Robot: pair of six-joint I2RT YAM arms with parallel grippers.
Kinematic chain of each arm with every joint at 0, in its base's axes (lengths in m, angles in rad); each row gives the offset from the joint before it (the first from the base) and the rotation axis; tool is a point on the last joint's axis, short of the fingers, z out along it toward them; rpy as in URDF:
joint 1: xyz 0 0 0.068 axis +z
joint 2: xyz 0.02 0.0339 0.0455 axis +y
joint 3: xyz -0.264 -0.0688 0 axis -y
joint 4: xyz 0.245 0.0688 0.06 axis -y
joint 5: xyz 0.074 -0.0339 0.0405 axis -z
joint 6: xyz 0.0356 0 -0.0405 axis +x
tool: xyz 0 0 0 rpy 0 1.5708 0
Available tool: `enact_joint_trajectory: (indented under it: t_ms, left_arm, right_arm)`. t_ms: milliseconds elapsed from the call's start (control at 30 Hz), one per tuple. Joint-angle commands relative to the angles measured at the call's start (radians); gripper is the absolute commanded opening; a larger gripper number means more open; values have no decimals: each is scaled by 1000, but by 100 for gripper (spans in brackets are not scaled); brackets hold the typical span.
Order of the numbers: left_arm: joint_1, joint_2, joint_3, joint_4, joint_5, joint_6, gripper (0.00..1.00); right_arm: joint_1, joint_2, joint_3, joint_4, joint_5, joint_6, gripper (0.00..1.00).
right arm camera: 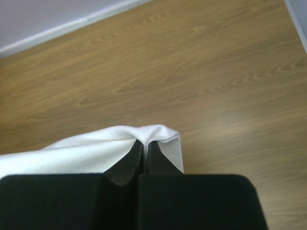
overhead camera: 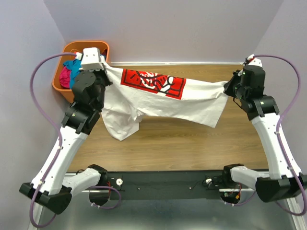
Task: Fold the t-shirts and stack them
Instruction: Flatten the tshirt out
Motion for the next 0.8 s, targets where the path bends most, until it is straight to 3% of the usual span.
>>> enact_joint_trajectory:
  t_ms: [0,200,267,300,333,367,400,433,500,567,767]
  left_arm:
    - [7,91,-62,44,-20,39,0]
    - [40,365,-61,179,46,43,0]
    - [65,526,41,199,80,37,6]
    - [79,644,165,161,109,13,11]
    - [79,645,166,160,109,13,14]
    - [83,748,289,125,133,-1,20]
    - [83,792,346,105,144,-7,42]
    - [83,854,397,82,178,-21,51]
    - [83,873,477,38,213,-53,70]
    - [82,825,398,59,233,-76,74]
    - [83,579,-7,94,270,-171,74]
  right_arm:
    - [-5,96,-4,-98,142,-39,1]
    - [-17,321,59,-69,190,-36,2]
    - [-28,441,102,-29,216,-36,7]
    - [-45,522,158,-16,234,-36,13]
    - [-45,522,159,-16,235,-38,13]
    - [-51,609,188,-15,253,-38,25]
    - [-54,639,249,-16,265,-48,34]
    - [-54,671,272,-18,264,-55,45]
    - [-54,688,281,-21,216,-59,55]
    - [-54,664,240,-12,137,-59,66]
    - [-53,492,-65,100,-156,-33,67]
